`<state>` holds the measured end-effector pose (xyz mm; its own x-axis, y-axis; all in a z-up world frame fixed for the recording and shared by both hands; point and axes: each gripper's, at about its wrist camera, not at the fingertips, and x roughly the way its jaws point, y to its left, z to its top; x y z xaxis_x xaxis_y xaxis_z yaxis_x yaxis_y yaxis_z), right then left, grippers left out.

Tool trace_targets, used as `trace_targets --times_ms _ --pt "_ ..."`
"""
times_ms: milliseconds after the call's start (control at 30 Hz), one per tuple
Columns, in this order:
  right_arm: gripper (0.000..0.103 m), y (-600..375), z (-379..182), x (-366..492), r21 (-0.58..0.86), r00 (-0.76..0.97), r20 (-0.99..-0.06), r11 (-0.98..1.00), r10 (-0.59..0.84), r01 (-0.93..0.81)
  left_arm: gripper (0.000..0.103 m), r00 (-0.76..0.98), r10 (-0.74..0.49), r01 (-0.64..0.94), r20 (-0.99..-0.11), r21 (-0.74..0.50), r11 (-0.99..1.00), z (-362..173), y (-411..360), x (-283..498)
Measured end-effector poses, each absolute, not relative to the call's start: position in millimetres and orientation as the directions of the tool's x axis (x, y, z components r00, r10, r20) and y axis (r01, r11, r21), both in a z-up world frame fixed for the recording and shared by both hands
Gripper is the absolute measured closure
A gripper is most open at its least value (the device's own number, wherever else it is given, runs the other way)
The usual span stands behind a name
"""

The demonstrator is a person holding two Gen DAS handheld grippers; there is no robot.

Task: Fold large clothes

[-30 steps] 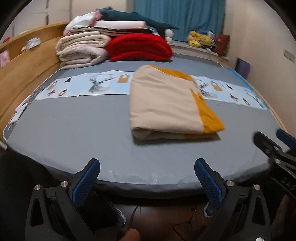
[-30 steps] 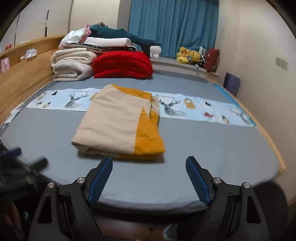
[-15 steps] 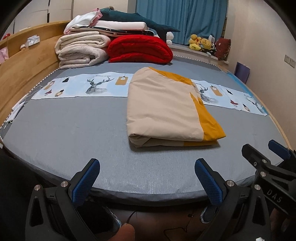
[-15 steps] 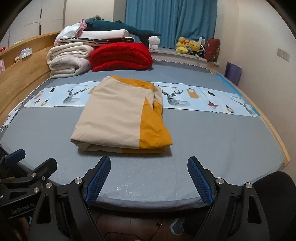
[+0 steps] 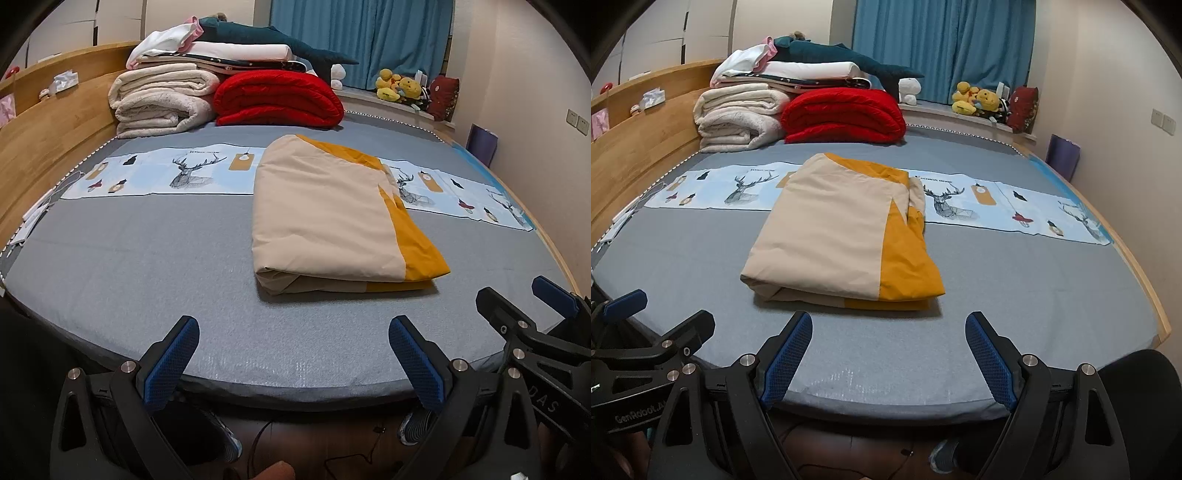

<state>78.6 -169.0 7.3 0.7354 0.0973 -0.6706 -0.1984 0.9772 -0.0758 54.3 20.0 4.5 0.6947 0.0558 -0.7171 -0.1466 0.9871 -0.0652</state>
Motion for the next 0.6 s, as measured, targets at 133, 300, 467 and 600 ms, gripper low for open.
trace_targets --times_ms 133,300,467,600 --pt "0.018 -169.6 8.0 78.2 -0.083 0.739 -0.667 0.976 0.095 -0.200 0.001 0.695 0.055 -0.143 -0.717 -0.063 0.988 4.5 19.5 54.3" --pt "0.018 -171.2 7.2 79.7 -0.087 0.744 -0.662 0.976 0.092 -0.198 0.001 0.699 0.058 -0.139 -0.713 -0.056 0.989 6.9 17.6 54.0" --pt "0.018 -170.9 7.3 79.3 -0.088 0.744 -0.662 0.976 0.091 -0.198 0.001 0.699 0.058 -0.139 -0.713 -0.056 0.989 7.4 17.4 54.1" --pt "0.018 -170.9 7.4 79.2 -0.087 0.744 -0.662 0.976 0.092 -0.197 0.001 0.700 0.059 -0.139 -0.712 -0.055 0.989 7.7 17.2 54.0"
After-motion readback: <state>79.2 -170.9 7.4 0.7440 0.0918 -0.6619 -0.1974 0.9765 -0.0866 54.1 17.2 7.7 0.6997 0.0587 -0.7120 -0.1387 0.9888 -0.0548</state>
